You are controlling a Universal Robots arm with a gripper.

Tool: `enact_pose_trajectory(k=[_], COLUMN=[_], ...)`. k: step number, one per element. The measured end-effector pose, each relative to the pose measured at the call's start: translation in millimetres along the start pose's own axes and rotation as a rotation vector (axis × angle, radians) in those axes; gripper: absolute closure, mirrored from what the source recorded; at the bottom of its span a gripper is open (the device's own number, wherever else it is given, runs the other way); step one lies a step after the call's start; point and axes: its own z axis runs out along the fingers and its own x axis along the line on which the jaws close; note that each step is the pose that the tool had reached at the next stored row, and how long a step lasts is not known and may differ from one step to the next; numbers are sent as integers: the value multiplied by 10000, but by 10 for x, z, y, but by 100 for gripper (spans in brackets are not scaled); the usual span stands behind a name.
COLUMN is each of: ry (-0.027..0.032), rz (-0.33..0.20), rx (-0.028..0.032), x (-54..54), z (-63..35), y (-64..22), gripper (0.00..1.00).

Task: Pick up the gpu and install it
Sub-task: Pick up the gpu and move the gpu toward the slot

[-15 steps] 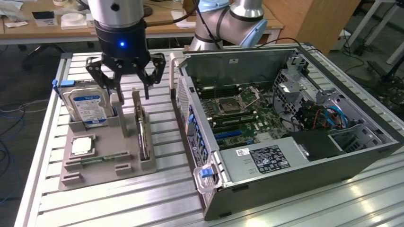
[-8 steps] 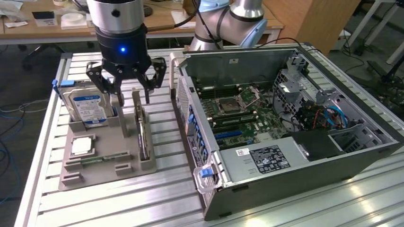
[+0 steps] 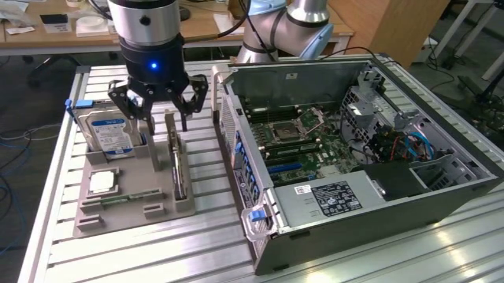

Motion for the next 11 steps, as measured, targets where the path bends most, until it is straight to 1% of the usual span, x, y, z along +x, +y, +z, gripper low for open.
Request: enact_pose_trajectory(k=[5, 9, 11], ry=[1, 1, 0], rz=[2, 3, 7], rx=[0, 1, 0], x=[-1, 0, 0], z=[59, 113, 137], y=[-9, -39, -73], gripper=[41, 41, 41])
